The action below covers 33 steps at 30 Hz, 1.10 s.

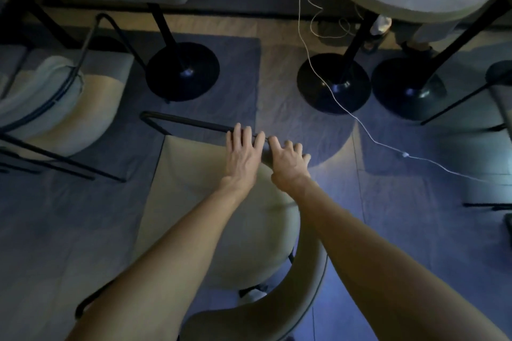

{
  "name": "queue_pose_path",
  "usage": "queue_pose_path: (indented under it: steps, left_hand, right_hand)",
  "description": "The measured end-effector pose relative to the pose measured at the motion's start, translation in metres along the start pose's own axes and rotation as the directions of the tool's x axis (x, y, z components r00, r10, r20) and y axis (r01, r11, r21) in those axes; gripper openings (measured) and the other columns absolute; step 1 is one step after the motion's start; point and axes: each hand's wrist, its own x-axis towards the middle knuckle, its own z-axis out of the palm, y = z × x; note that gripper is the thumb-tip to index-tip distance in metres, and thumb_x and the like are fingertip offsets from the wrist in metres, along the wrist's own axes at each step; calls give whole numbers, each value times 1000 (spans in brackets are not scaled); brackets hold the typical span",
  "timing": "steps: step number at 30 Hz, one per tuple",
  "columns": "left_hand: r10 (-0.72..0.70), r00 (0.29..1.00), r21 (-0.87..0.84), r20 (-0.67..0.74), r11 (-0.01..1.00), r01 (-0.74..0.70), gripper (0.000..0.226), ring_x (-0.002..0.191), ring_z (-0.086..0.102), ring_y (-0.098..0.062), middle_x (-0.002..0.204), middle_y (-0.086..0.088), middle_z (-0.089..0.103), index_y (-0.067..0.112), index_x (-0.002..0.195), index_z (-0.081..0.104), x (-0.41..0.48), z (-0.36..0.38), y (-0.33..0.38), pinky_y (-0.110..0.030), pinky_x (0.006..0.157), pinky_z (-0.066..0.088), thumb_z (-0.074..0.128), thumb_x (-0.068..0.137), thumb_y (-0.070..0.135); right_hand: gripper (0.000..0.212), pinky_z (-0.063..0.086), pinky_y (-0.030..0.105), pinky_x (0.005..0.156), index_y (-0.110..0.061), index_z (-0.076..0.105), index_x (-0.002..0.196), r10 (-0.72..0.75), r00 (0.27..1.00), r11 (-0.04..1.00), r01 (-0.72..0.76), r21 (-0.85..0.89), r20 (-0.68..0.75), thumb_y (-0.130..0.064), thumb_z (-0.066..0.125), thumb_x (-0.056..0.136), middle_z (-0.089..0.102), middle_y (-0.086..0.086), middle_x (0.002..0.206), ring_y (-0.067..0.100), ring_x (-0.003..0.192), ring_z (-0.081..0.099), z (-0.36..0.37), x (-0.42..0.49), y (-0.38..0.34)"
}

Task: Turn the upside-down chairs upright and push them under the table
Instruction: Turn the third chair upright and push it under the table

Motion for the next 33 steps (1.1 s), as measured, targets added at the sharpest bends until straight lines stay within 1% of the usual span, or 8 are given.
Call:
queue_pose_path:
  steps: [3, 9, 12, 15, 20, 26, 29, 33]
  left_hand:
    - [-16, 998, 3, 58, 1000, 16, 82, 146, 15, -44, 152, -20, 31, 18, 147, 27, 19, 8, -1, -55, 117, 21, 72, 78, 16]
    - [-75, 989, -29, 125, 996, 79, 91, 146, 12, -43, 157, -16, 21, 21, 150, 19, 69, 16, -9, -52, 118, 18, 75, 78, 25]
    - [-88, 982, -12, 166, 996, 91, 92, 147, 11, -43, 158, -15, 17, 21, 152, 17, 93, 19, -7, -51, 118, 19, 75, 80, 27]
    - [-156, 972, 10, 176, 988, 157, 93, 147, 8, -44, 157, -16, 16, 20, 151, 19, 99, 23, 4, -50, 117, 21, 75, 77, 31]
    - [-248, 960, 14, 128, 969, 248, 80, 147, 6, -44, 157, -15, 17, 19, 147, 26, 101, 30, 15, -50, 114, 25, 66, 80, 35]
    - [-380, 922, -11, 80, 924, 382, 59, 146, 12, -44, 160, -13, 14, 19, 146, 30, 99, 34, 31, -49, 111, 31, 54, 94, 33]
    - [-415, 909, -62, 27, 907, 416, 57, 145, 19, -44, 162, -14, 15, 19, 150, 31, 91, 33, 44, -49, 109, 35, 51, 97, 31]
    - [-483, 874, -289, 48, 831, 475, 62, 146, 23, -36, 162, -12, 19, 21, 156, 24, 60, 24, 68, -48, 113, 34, 48, 98, 23]
  right_hand:
    - [76, 38, 54, 101, -25, 25, 145, -37, 998, 998, 35, 49, 43, -7, 66, 84, 49, 14, 134, 36, 121, 48, -6, 29, 2]
    - [70, 37, 42, 104, -16, 26, 150, -221, 966, 968, 233, 87, -132, -17, 62, 90, 48, 12, 139, 30, 119, 51, 3, 73, 21]
    - [76, 38, 41, 108, -13, 17, 156, -261, 954, 962, 270, 47, -144, -17, 59, 92, 39, 11, 149, 27, 126, 46, 7, 86, 30]
    - [76, 44, 42, 102, -8, 17, 156, -294, 938, 954, 300, 5, -182, -18, 56, 92, 38, 12, 150, 29, 126, 47, 9, 90, 32]
    - [70, 49, 39, 92, -4, 25, 153, -326, 930, 945, 325, -33, -171, -19, 54, 91, 45, 14, 143, 30, 117, 53, 9, 95, 33]
    - [74, 48, 38, 98, 2, 22, 152, -415, 904, 908, 407, -96, -99, -19, 55, 88, 44, 19, 142, 31, 119, 51, 8, 103, 42]
    - [71, 41, 38, 106, 7, 11, 153, -503, 863, 847, 483, -223, -40, -20, 36, 92, 34, 24, 150, 32, 129, 43, 14, 110, 49]
    - [77, 29, 44, 118, 8, 7, 154, -626, 779, 735, 599, -318, 22, -17, 48, 94, 18, 29, 159, 40, 147, 22, 9, 113, 61]
